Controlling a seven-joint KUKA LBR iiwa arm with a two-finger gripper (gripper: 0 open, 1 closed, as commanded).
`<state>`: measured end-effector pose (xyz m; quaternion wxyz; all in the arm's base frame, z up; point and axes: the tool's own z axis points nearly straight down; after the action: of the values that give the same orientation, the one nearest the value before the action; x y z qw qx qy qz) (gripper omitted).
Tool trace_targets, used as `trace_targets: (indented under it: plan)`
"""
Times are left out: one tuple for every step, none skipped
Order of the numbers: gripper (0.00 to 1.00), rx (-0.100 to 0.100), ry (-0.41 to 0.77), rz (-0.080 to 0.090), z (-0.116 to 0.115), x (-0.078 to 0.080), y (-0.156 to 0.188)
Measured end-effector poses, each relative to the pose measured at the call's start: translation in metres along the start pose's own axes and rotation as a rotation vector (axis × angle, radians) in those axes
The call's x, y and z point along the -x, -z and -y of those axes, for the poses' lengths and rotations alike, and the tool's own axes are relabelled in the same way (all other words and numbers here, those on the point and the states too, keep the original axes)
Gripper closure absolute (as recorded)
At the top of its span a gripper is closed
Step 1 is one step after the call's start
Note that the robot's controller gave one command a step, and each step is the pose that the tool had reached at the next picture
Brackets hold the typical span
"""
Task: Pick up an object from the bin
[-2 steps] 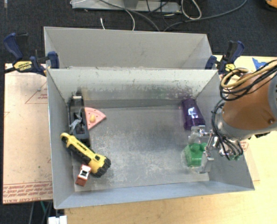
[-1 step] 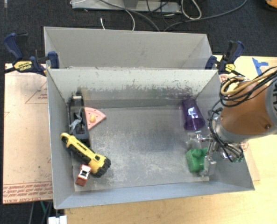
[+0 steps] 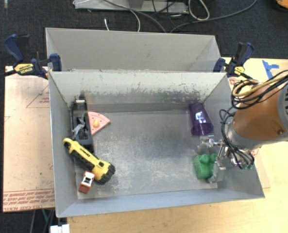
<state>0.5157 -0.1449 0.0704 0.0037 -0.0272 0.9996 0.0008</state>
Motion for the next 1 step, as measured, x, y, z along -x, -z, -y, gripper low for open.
trace_targets:
  plan:
    - [0.00,0.001,0.126,0.003,0.0075,0.0028,0.0000]
